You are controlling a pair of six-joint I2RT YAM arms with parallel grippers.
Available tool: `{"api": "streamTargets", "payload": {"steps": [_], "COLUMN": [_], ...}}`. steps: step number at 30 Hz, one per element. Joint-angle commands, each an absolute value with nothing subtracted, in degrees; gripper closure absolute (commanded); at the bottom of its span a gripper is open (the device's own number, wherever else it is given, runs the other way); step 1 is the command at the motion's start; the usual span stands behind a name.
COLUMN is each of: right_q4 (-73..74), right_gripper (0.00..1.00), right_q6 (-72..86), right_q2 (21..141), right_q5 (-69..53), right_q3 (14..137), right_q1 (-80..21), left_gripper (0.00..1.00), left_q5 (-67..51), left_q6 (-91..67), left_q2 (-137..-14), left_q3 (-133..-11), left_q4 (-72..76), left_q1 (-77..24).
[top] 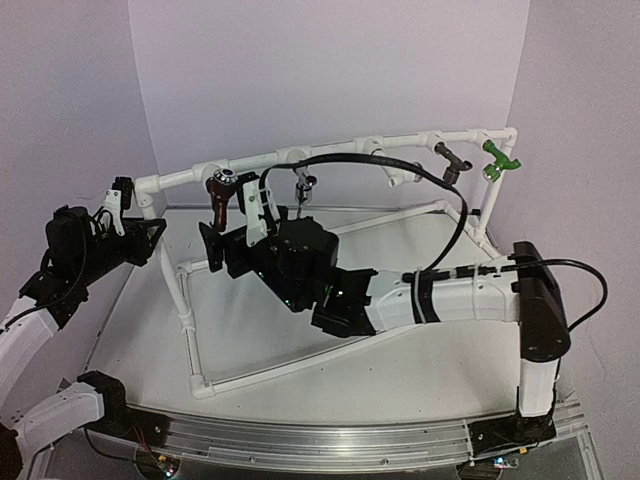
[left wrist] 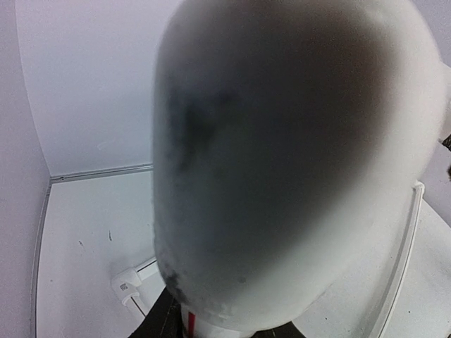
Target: Install the water faucets
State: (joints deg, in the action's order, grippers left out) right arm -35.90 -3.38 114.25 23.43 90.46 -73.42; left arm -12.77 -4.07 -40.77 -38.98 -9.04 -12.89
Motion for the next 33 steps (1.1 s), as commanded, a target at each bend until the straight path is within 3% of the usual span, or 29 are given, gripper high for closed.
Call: {"api": "streamTargets", "payload": {"steps": [1, 7, 14, 19, 29, 33], "right_q4": [-31.7, -24.1, -21.2, -21.0, -21.3, -20.6], "right_gripper": [0.02, 0.02, 0.02, 0.02, 0.06, 0.14], "right_q6": [-32.1, -61.4, -97.4, -113.3, -123.4, -124.1], "right_q2": [103.3, 100.4, 103.2, 107.1, 113.0, 115.9], "right_q5": [17.9, 25.6, 26.1, 28.0, 25.9, 26.9], "right_q3": [85.6, 85.7, 89.6, 95.3, 102.4, 106.1], "right_q1": [-78.9, -81.5, -80.8, -78.1, -74.5, -73.3], "left_gripper": [0.99, 0.98, 0.98, 0.98, 0.98, 0.98], "left_q5": [-18.4, -18.5, -18.9, -19.1, -19.6, -19.7], "left_q6": [-10.9, -10.9, -11.0, -11.0, -10.8, -10.7], "left_q2": [-42.0, -41.5, -41.8, -41.6, -41.7, -41.8], "left_q3": [-38.7, -38.6, -38.5, -38.5, -38.4, -38.5], "left_q4": [-16.6, -16.6, -16.6, -16.6, -16.6, -16.6], "left_q1": [-13.8, -13.7, -13.7, -13.8, -13.8, -13.8]}}
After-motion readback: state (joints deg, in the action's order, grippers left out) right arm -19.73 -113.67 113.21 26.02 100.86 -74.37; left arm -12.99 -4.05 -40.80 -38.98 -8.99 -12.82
